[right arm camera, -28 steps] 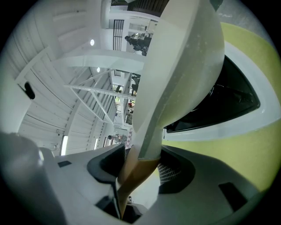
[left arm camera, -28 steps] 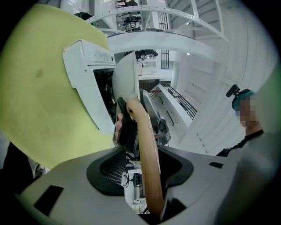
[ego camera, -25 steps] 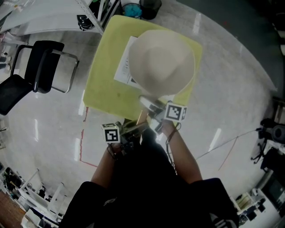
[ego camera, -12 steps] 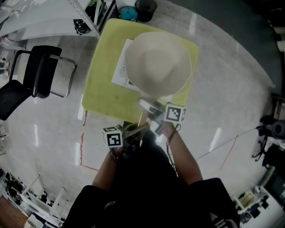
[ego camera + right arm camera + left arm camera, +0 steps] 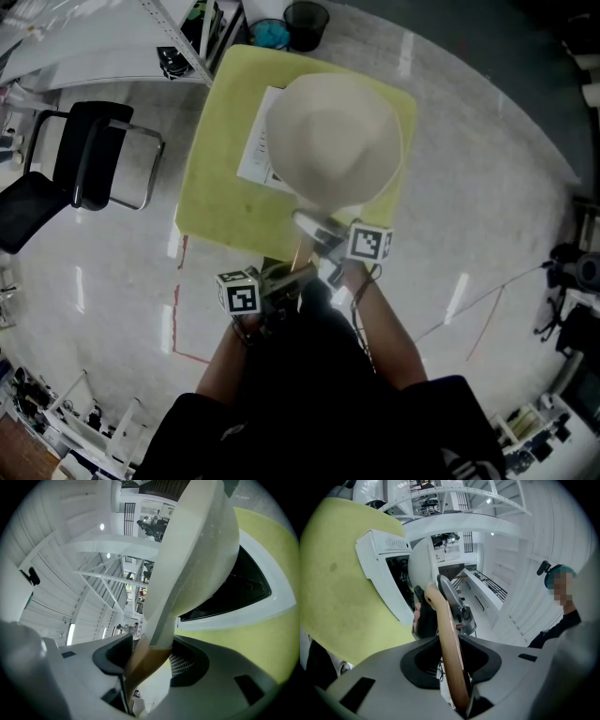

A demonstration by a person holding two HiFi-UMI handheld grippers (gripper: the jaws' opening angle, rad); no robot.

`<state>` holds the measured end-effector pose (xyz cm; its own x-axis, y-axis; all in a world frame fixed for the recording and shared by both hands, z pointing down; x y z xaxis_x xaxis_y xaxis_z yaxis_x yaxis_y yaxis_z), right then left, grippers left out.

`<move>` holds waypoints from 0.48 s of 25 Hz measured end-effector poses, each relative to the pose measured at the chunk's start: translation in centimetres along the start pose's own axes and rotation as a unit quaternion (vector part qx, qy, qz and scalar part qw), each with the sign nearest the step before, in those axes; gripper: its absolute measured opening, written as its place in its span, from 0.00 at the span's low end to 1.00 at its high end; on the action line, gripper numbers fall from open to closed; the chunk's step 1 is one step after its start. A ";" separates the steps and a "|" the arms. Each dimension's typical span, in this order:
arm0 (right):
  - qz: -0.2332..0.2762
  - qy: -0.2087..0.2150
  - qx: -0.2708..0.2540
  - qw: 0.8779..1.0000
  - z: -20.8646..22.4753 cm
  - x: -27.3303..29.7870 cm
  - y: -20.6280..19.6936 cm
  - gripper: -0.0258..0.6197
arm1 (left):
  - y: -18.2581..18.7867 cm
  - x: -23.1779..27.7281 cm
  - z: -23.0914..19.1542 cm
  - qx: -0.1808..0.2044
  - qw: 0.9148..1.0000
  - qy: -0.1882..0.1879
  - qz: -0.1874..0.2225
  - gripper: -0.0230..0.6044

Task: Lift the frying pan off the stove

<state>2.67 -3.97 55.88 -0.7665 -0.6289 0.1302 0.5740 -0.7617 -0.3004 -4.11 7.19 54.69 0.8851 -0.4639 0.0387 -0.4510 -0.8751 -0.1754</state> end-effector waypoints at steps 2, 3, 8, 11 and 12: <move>-0.003 -0.003 0.000 1.000 -0.4 -0.4 -0.1 0.41 | -0.4 0.0 0.5 -0.001 1.000 0.001 -0.001 0.27; -0.005 -0.005 0.000 1.000 -0.6 -0.6 -0.2 0.41 | -0.5 0.0 0.8 -0.002 1.000 0.003 -0.001 0.27; -0.007 -0.006 -0.002 1.000 -1.1 -1.0 -0.3 0.42 | -0.8 -0.1 1.4 0.004 1.000 -0.008 0.001 0.28; -0.010 -0.008 -0.012 1.000 -1.8 -1.1 -0.1 0.42 | -0.8 0.0 2.2 0.005 1.000 -0.011 0.000 0.28; -0.012 -0.008 -0.016 1.000 -2.1 -1.2 0.0 0.42 | -0.8 0.0 2.4 0.008 1.000 -0.014 -0.001 0.28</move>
<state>2.96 -2.91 53.78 -0.7749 -0.6135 0.1522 0.5460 -0.7710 -0.3277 -3.47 8.25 52.43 0.8886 -0.4585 0.0124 -0.4480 -0.8735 -0.1903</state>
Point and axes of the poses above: the fingertips, and each gripper's own axes: x forward along the fingers, z to its right, y out of its top, the point moved 5 cm from there along -x, backward along the fingers, and after that the axes turned 12 degrees about z, right-handed, at the moved point
